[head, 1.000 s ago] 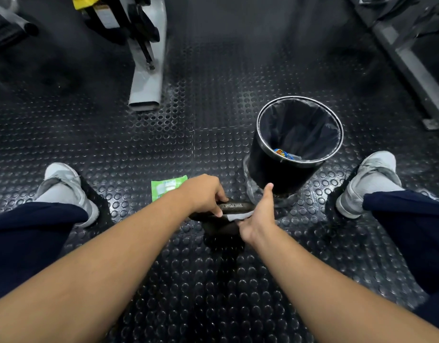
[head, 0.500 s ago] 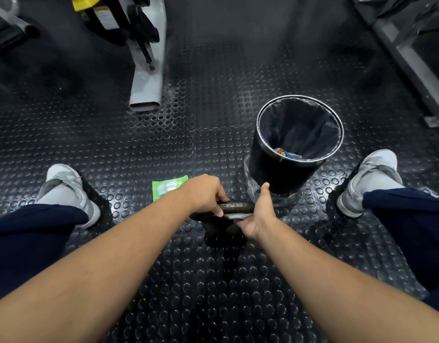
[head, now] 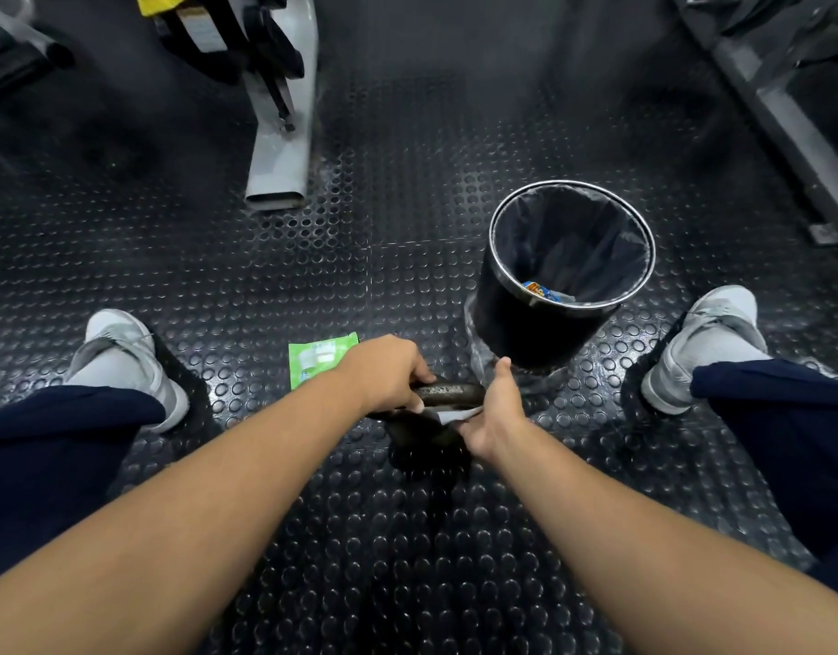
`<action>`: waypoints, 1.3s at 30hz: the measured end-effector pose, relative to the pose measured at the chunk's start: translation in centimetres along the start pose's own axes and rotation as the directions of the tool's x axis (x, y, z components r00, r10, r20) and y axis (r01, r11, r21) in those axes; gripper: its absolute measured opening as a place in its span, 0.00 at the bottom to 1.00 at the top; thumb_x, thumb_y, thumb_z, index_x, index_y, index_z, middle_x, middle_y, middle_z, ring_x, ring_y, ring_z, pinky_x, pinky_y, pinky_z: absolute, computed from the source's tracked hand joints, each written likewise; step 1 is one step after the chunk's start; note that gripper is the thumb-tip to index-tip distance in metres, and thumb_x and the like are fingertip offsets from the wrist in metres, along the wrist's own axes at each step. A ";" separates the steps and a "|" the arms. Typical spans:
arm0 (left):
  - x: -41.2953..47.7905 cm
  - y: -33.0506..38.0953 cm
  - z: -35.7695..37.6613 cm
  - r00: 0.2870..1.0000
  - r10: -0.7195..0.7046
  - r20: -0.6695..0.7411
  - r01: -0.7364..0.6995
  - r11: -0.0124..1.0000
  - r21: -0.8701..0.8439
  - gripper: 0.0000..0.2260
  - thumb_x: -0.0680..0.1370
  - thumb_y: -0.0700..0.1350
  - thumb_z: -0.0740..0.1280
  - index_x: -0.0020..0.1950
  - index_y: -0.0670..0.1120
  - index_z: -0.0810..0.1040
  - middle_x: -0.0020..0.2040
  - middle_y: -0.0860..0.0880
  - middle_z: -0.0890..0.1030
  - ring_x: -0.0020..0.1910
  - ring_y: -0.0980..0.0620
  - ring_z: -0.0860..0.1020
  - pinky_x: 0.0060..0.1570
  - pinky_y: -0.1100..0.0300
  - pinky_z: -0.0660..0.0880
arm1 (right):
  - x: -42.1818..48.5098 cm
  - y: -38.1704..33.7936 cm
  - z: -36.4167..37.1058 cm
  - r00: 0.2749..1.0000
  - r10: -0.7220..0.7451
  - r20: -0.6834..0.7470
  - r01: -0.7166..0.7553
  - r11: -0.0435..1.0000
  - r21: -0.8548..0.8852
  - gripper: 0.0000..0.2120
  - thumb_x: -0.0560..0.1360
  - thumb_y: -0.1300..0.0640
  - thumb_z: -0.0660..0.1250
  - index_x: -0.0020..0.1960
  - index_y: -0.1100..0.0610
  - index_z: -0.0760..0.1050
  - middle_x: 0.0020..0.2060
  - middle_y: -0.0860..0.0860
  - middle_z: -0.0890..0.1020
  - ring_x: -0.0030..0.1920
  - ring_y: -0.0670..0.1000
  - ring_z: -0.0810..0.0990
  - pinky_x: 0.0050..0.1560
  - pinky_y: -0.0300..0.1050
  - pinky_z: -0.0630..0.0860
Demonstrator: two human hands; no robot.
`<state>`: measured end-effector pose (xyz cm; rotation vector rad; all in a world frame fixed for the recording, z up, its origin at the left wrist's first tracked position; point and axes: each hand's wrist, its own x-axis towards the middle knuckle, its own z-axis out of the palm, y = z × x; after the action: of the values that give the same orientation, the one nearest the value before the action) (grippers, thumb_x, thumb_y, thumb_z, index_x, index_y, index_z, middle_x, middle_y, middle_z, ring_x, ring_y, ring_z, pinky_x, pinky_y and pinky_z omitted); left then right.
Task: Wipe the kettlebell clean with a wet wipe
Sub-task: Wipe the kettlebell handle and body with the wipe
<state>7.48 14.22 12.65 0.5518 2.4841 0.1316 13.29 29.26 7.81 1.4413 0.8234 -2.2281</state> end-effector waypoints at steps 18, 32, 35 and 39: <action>0.3 0.2 -0.3 0.999 0.029 0.016 -0.030 0.999 0.043 0.25 0.71 0.54 0.80 0.67 0.60 0.81 0.66 0.58 0.80 0.65 0.51 0.76 0.60 0.53 0.77 | -0.4 -0.9 1.0 0.999 -0.018 -0.033 0.017 1.000 -0.018 0.43 0.71 0.23 0.57 0.64 0.59 0.77 0.56 0.63 0.83 0.50 0.66 0.85 0.56 0.67 0.79; 0.7 0.2 -0.1 0.999 0.029 0.020 -0.030 0.998 0.053 0.26 0.69 0.55 0.81 0.66 0.60 0.82 0.62 0.56 0.83 0.59 0.50 0.80 0.56 0.54 0.78 | -1.2 0.3 -0.4 0.989 0.009 0.148 -0.021 0.996 0.081 0.47 0.69 0.21 0.56 0.64 0.62 0.78 0.54 0.65 0.84 0.52 0.67 0.85 0.56 0.64 0.80; 0.4 0.3 -0.4 0.999 0.031 0.018 -0.032 0.998 0.053 0.25 0.69 0.55 0.80 0.66 0.60 0.82 0.62 0.56 0.83 0.60 0.50 0.79 0.57 0.53 0.78 | -1.0 -0.2 0.7 0.997 -0.002 0.071 -0.008 0.991 0.137 0.48 0.66 0.20 0.60 0.63 0.61 0.77 0.56 0.65 0.83 0.53 0.68 0.84 0.57 0.70 0.77; 0.2 0.4 -0.5 0.999 0.040 0.005 -0.041 0.997 0.067 0.26 0.69 0.55 0.80 0.67 0.59 0.81 0.62 0.56 0.83 0.60 0.50 0.79 0.56 0.53 0.78 | -0.2 -0.4 2.4 0.996 -0.054 -0.074 0.061 0.993 0.096 0.56 0.52 0.19 0.63 0.72 0.50 0.72 0.71 0.56 0.74 0.67 0.65 0.75 0.61 0.77 0.68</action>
<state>7.18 14.67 13.05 0.6302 2.4825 0.0630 11.47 28.06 8.84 1.5696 0.7969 -2.3012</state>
